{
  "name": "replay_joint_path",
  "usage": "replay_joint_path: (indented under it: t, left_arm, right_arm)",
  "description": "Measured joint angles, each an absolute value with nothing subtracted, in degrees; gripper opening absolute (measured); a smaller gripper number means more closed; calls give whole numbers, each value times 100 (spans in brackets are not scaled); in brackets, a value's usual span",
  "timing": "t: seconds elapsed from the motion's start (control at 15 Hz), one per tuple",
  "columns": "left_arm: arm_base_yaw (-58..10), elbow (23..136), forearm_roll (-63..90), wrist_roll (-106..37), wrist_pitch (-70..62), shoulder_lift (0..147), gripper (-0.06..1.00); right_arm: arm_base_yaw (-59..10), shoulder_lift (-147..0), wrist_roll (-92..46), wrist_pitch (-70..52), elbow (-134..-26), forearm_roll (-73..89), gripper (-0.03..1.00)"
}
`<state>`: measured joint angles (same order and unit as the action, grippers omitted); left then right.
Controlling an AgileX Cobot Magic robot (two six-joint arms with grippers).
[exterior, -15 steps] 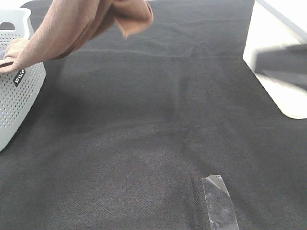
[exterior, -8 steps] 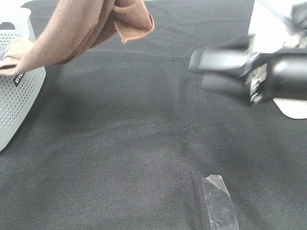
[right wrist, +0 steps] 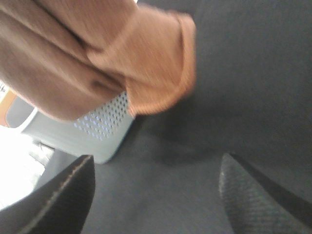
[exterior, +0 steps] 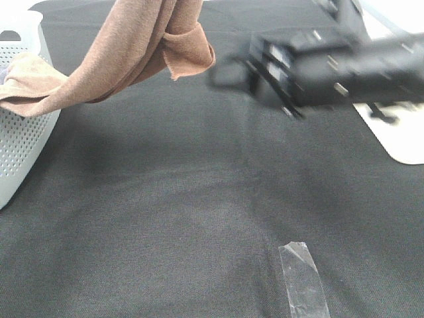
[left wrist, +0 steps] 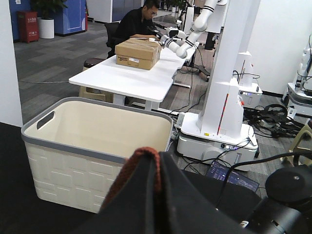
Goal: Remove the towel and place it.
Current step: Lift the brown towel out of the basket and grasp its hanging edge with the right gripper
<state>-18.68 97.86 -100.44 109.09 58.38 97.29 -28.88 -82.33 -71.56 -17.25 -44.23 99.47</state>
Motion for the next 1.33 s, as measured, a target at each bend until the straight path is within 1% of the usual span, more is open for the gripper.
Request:
replay_joint_path:
  t: [0.2, 0.47, 0.6, 1.0, 1.2, 1.33]
  left_arm:
    - [-1868, 9786, -10044, 10886, 5838, 9729, 0]
    - [-1868, 9786, -10044, 10880, 5838, 9729, 0]
    - [-1868, 9786, -10044, 10829, 5838, 9729, 0]
    - [-1868, 9786, -10044, 10737, 5838, 9729, 0]
    - [-1868, 9786, -10044, 10737, 5649, 9729, 0]
    - [-1868, 9786, -10044, 10731, 5552, 9729, 0]
  right_arm:
    - [-3151, -8531, -6784, -1616, -4761, 9952, 66]
    - [-3151, -9110, -6532, -1856, -5013, 9958, 66]
    - [-3151, -9316, -6532, -1684, -5036, 9952, 66]
    - [-3151, -9545, -6331, -1415, -5741, 9964, 66]
    - [-3151, -9906, -6245, -1599, -5867, 9964, 65]
    - [-3151, -10050, -6228, -1753, -5970, 9964, 63]
